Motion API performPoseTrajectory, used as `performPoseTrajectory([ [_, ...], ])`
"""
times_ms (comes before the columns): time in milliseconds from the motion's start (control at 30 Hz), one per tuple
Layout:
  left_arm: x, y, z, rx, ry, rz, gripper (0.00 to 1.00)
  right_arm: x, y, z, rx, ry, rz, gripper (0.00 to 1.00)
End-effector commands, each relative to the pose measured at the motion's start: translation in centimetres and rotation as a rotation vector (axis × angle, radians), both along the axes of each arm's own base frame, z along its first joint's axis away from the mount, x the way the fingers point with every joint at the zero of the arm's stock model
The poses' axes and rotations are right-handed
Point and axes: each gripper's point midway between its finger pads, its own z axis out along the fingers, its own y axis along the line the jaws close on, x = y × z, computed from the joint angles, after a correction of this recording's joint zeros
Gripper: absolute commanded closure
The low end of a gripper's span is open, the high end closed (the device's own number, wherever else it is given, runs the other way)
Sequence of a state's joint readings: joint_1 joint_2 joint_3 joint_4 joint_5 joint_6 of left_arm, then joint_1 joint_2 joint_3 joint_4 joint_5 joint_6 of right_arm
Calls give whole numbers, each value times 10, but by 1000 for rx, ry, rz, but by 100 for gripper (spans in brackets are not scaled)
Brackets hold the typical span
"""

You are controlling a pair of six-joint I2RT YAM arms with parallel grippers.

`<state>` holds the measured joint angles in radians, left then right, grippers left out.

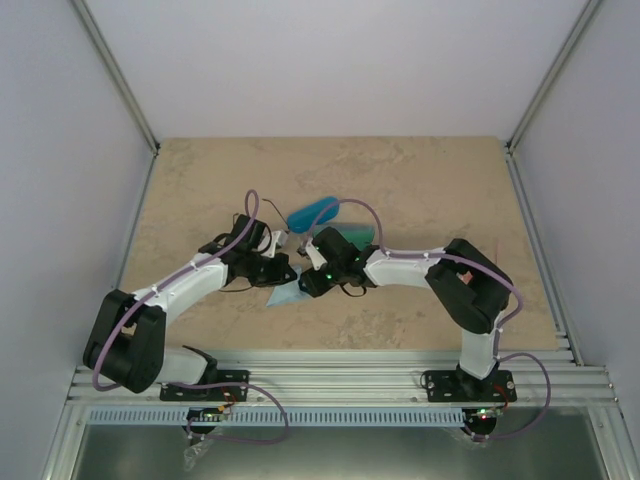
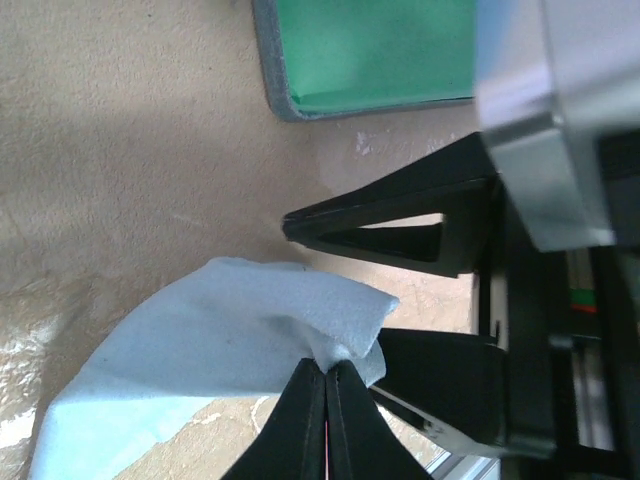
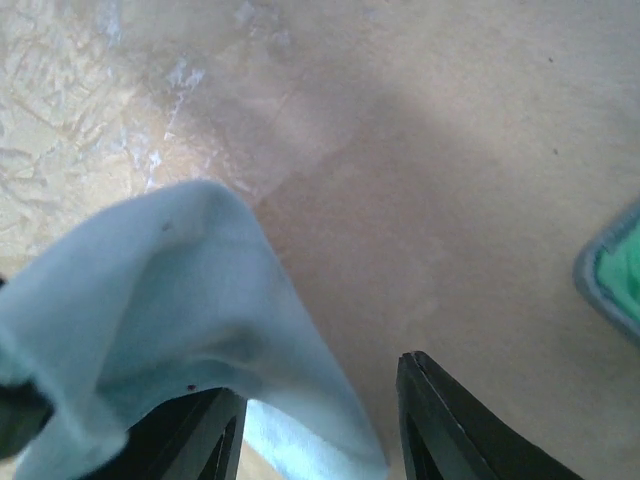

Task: Organize the sunglasses
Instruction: Adjust the glasses cleaning cloth at the center of the board.

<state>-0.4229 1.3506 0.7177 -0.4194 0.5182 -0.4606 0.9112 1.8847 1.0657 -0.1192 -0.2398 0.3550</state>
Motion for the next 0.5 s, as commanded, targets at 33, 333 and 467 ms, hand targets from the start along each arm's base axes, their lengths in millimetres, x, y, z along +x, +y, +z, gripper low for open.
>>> performPoseTrajectory([
  [33,3,-6,16,-30,-24,-15,100,7,19,7,65,-30,32,64],
  [333,6,-6,18,-31,-24,-4,100,-17,3,6,70,41,49,99],
  [467,7,-8,16,-33,-17,-10,96,-37,-14,5,48,105,62,99],
])
